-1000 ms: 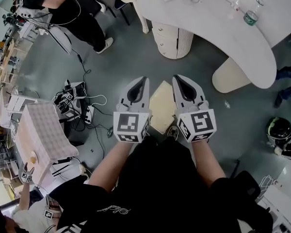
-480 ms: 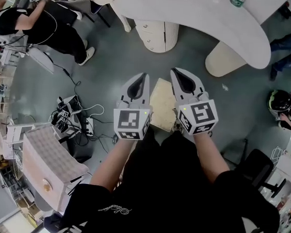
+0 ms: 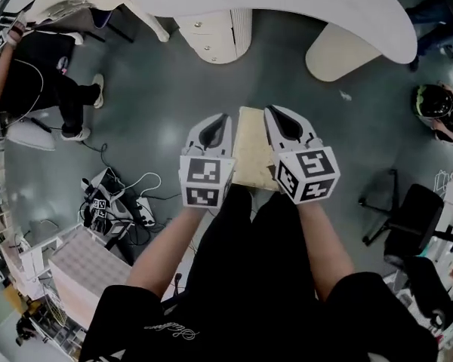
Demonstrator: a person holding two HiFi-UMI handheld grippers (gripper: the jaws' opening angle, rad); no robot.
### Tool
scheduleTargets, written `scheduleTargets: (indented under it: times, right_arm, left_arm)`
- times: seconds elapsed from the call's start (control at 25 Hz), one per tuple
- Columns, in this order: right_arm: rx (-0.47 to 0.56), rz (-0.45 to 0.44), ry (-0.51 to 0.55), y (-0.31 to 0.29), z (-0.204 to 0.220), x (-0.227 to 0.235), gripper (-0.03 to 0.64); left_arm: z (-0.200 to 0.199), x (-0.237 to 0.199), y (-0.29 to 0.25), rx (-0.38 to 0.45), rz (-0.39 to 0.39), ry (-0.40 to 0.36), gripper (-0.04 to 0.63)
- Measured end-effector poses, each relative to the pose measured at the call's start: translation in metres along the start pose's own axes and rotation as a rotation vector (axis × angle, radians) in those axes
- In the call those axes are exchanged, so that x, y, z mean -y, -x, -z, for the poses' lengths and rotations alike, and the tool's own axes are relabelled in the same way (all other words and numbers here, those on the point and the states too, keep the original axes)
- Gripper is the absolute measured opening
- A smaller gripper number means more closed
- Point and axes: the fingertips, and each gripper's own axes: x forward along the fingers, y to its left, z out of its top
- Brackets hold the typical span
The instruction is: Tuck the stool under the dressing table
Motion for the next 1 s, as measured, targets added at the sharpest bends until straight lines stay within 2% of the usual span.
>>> scheduleTargets:
  times: [0.16, 0.32, 0.56, 0.72, 0.92, 0.96, 1.0]
  right_arm:
    - [-0.072, 0.078, -0.057, -0.011, 0.034, 0.02, 0.006]
    - [-0.172, 0.135, -0.108, -0.022, 0.083, 0.047, 0.006]
    - [-0.339, 0.185, -0.232, -0.027, 0.193, 0.077, 0.006]
    - [-0.397, 0.222, -0.293, -0.028, 0.244, 0.094, 0.006]
    - [-0.434, 0.252, -0.365, -0.033, 0.293, 0.111, 0.006]
    - [-0.441, 0.249, -0.385, -0.033, 0.302, 0.114, 0.006]
    - [-0.45, 0.245, -0.403, -0.034, 0.312, 0.118, 0.008]
  left_arm:
    - [0.033, 0.004, -0.032, -0.077, 0.065, -0.005, 0.006]
    - [0.072, 0.005, -0.067, -0.16, 0.093, 0.019, 0.006]
    - [0.175, 0.013, -0.105, -0.383, 0.121, 0.094, 0.006]
    - [0.238, 0.013, -0.129, -0.514, 0.155, 0.183, 0.006]
    - [0.295, 0.012, -0.151, -0.645, 0.145, 0.202, 0.006]
    - [0.304, 0.014, -0.155, -0.669, 0.147, 0.214, 0.018]
    - [0.314, 0.017, -0.16, -0.693, 0.153, 0.23, 0.06]
